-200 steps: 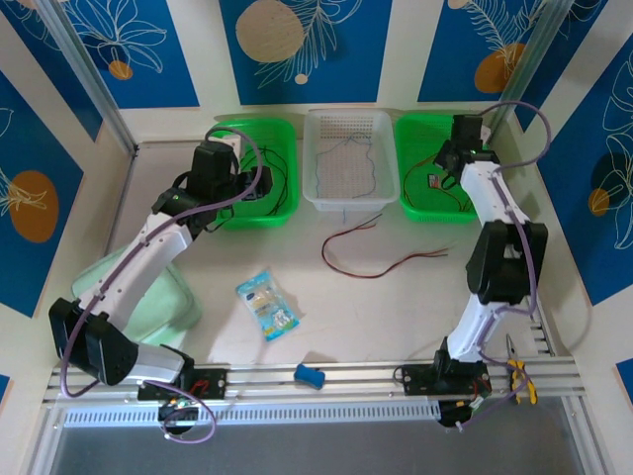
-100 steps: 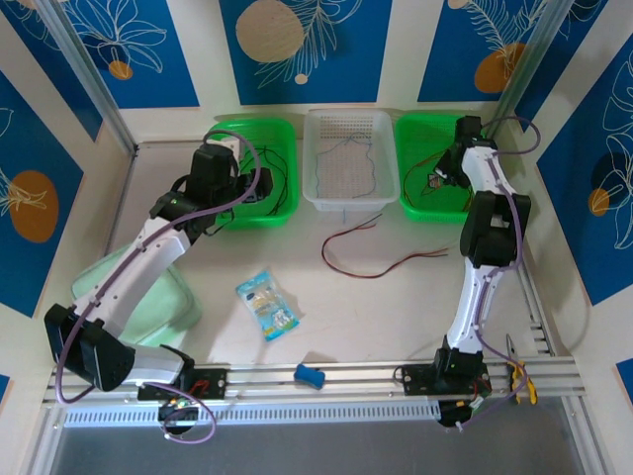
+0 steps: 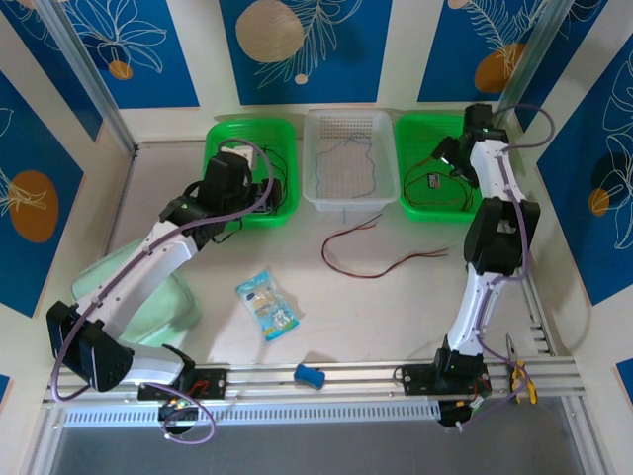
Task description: Untangle the cables
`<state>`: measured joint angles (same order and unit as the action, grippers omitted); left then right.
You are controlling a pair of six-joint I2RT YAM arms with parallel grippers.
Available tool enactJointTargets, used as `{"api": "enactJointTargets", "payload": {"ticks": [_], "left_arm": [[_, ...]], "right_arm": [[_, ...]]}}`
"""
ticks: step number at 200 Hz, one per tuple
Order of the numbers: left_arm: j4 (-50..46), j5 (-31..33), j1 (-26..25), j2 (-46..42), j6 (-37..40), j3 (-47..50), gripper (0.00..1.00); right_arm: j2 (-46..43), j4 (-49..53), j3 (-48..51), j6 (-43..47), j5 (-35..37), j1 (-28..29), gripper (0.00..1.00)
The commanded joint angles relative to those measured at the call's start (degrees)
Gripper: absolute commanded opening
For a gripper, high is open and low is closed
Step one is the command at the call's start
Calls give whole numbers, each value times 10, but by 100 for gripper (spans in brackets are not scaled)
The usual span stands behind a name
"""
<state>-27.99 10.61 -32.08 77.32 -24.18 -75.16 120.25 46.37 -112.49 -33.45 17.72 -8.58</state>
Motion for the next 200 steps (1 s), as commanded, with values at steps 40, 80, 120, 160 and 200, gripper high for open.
{"api": "enactJointTargets", "payload": {"ticks": [40,80,120,160,200], "left_arm": [[-1,25,-34,7,7,-2,76],[8,31,-51,-4,4,15,76],[18,23,-66,-7,3,34,76],[50,20,-87,-15,-9,69,76],[44,16,-100,-12,-17,79,76]], "right_arm": [[-148,-13,84,31,41,7,99],[-274,-14,226,28,16,17,99],[-418,-19,388,-27,6,37,88],[-449,3,466,-83,18,64,72],[-421,-30,526,-109,18,67,52]]}}
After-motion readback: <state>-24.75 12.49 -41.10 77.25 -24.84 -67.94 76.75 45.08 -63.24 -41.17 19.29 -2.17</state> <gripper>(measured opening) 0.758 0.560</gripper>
